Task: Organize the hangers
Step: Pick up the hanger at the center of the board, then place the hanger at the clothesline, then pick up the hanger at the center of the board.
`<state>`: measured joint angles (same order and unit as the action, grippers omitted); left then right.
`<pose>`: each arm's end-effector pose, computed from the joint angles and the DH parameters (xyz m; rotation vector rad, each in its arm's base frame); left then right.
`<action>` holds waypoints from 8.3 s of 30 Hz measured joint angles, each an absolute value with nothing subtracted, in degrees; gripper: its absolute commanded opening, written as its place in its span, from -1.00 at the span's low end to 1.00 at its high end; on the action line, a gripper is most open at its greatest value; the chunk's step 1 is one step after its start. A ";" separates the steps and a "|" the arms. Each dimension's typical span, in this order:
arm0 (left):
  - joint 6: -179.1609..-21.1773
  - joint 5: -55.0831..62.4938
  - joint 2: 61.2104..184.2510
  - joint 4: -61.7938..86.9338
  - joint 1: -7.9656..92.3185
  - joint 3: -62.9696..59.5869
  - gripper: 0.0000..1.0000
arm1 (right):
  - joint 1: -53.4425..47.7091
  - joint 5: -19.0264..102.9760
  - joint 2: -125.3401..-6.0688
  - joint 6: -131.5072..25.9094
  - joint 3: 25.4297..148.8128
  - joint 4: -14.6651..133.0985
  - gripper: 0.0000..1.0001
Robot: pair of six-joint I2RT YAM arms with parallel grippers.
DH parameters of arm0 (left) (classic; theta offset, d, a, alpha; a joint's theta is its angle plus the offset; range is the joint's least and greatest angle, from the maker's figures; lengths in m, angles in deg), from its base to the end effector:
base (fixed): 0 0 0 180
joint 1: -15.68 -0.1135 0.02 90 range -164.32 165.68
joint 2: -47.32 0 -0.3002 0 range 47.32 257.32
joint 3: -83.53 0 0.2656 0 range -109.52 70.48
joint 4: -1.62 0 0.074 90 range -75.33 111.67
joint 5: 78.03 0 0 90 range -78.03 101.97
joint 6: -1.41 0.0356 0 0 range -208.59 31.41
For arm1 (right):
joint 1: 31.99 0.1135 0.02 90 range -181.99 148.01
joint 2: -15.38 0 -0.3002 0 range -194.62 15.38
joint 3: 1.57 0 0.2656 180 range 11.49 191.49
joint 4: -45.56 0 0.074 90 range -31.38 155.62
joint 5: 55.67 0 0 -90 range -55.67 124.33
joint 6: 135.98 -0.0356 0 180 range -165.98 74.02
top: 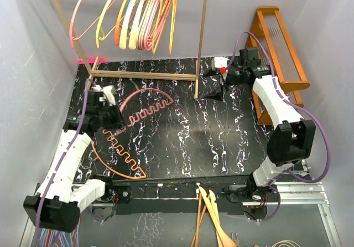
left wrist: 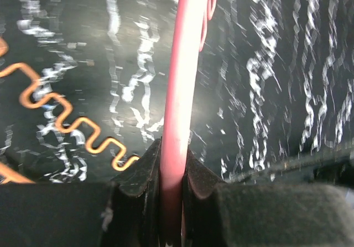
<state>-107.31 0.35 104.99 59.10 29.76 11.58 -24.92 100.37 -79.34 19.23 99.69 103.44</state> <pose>0.1886 -0.0547 0.3581 0.0083 2.3641 -0.5191 0.3571 0.0771 0.3739 -1.4857 1.2923 0.7633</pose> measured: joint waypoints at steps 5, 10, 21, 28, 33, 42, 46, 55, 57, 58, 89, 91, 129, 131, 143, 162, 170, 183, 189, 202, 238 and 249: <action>-104.18 -0.74 106.85 58.92 13.83 11.34 -1.00 | -24.92 102.54 -77.72 19.23 99.82 105.58 0.96; -101.67 -0.57 112.19 57.59 6.66 4.13 -1.00 | -24.92 103.35 -75.30 19.49 99.38 107.02 0.97; -95.57 15.21 118.63 53.42 2.73 -6.67 -1.00 | -24.92 103.33 -69.88 21.08 96.24 109.27 0.96; -90.37 16.22 120.93 46.73 2.73 -14.56 -1.00 | -24.92 103.37 -68.43 21.87 93.37 109.58 0.96; -87.46 11.06 120.27 42.90 2.70 -18.14 -1.00 | -24.92 103.19 -68.24 23.03 92.00 109.67 0.96; -83.81 -5.49 117.76 40.89 4.41 -18.16 -1.00 | -24.92 102.39 -68.24 24.54 90.34 109.43 0.96; -82.17 -8.61 117.12 41.09 5.70 -18.75 -1.00 | -24.92 102.10 -68.24 24.49 89.51 109.43 0.96; -81.23 1.77 119.09 42.03 6.16 -25.70 -1.00 | -24.92 101.95 -68.28 24.34 89.42 109.21 0.96; -81.08 3.04 121.04 42.22 6.05 -29.70 -1.00 | -24.92 101.97 -68.35 23.64 89.24 108.36 0.96; -81.06 3.45 122.00 42.16 6.05 -31.61 -1.00 | -24.92 101.99 -68.35 22.99 89.05 107.68 0.96; -78.70 -1.33 139.99 46.97 6.05 -53.44 -1.00 | -24.92 102.21 -71.69 15.51 86.71 101.43 0.97; -78.50 -1.27 139.64 46.88 6.05 -52.98 -1.00 | -24.92 102.23 -71.87 15.38 86.71 101.41 0.96; -76.34 -0.48 131.33 42.99 6.05 -46.27 -1.00 | -23.96 101.93 -73.96 15.12 86.71 100.95 0.97; -76.19 -0.46 131.46 43.01 6.05 -46.34 -1.00 | -23.94 101.77 -74.01 15.12 86.75 100.95 0.97; -76.23 -0.90 137.98 44.02 6.05 -53.92 -1.00 | -23.74 101.36 -74.03 15.12 87.17 101.03 0.96; -76.19 -1.09 140.93 45.20 6.05 -53.22 -1.00 | -23.07 101.12 -74.03 15.12 87.17 101.67 0.97; -77.26 -1.73 141.89 45.04 6.05 -52.89 -1.00 | -22.82 100.86 -74.03 15.14 87.17 101.69 0.96; -90.94 9.18 131.68 41.09 6.27 -20.13 0.94 | -10.34 87.74 -78.31 9.35 86.58 96.71 0.96; -104.71 21.68 115.55 46.36 6.25 -2.32 0.94 | 5.31 84.29 -81.20 -9.19 83.19 78.00 0.97; -155.83 61.96 109.06 85.57 6.66 -0.76 0.94 | 23.03 76.83 -113.57 -33.12 107.54 45.89 0.97; -146.04 74.58 104.01 76.96 7.23 5.18 0.94 | 17.57 42.56 -126.75 -3.94 127.73 72.25 1.00; -127.68 46.95 103.90 63.23 7.91 11.61 0.94 | 14.24 41.38 -119.82 -5.78 117.09 73.65 1.00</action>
